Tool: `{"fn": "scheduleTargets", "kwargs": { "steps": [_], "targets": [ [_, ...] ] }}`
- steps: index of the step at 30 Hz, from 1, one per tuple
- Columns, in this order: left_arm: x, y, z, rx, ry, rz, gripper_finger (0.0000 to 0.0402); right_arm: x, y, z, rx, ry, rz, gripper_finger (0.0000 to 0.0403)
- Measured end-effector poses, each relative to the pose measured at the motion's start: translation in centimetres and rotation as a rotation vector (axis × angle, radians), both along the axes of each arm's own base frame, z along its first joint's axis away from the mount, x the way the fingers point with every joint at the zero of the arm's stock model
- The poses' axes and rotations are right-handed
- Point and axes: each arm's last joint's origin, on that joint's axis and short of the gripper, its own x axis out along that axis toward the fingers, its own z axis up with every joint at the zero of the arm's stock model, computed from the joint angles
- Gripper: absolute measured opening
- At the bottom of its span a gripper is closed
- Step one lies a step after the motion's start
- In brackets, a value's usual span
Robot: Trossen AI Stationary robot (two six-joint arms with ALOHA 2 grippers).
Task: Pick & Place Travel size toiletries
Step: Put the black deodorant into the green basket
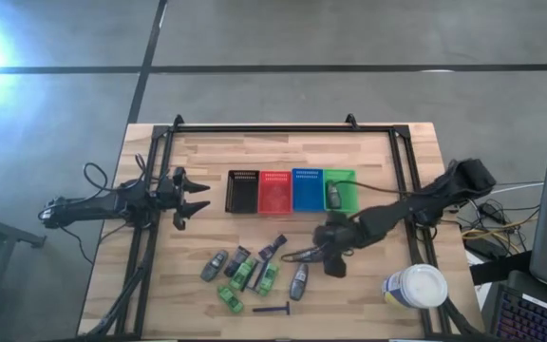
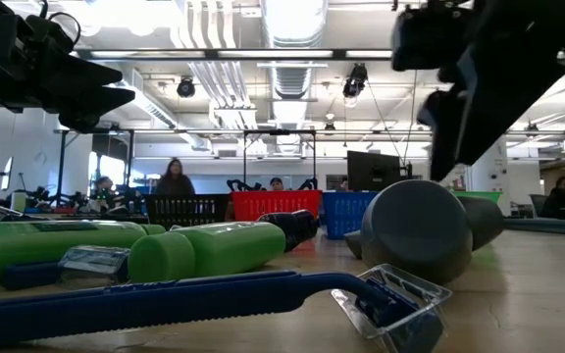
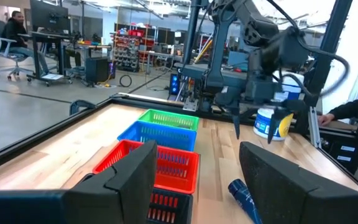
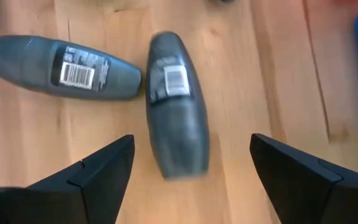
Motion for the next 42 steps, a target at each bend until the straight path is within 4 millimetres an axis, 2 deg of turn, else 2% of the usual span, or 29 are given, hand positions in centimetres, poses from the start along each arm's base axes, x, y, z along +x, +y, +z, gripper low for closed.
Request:
{"fn": "scheduleTargets", "kwargs": {
  "steps": [5,11,16,19,25,28,33,35,38,42],
  "targets": [
    [0.0,0.0,0.0,0.0,0.0,0.0,0.0234,2.7,1.0,-1.3,-0.081,0.061,0.128,0.0338],
    [0.0,0.0,0.0,0.0,0.0,0.001,0.0234,4.7,1.8,-3.1,-0.168,0.259,0.237,0.0364],
    [0.0,0.0,0.0,0.0,0.0,0.001,0.0234,5.9,2.7,-5.0,-0.109,0.323,0.289,0.0362],
    [0.0,0.0,0.0,0.0,0.0,0.001,0.0234,6.4,3.0,-5.4,-0.098,0.339,0.293,0.0355],
    [0.0,0.0,0.0,0.0,0.002,0.002,0.0234,6.5,3.0,-4.9,-0.112,0.32,0.272,0.032],
    [0.0,0.0,0.0,0.0,0.002,0.003,0.0234,6.4,2.8,-4.7,-0.131,0.302,0.252,0.0285],
    [0.0,0.0,0.0,0.0,0.002,0.003,0.0234,6.3,2.3,-4.8,-0.117,0.327,0.166,0.0203],
    [0.0,0.0,0.0,0.0,0.002,0.003,0.0234,6.1,2.2,-4.5,-0.108,0.329,0.131,0.0197],
    [0.0,0.0,0.0,0.0,0.002,0.002,0.0234,5.7,2.0,-2.9,-0.086,0.305,0.054,0.0197],
    [0.0,0.0,0.0,0.0,0.002,0.002,0.0234,4.0,1.4,0.5,-0.053,0.287,-0.142,0.0197]
  ]
}}
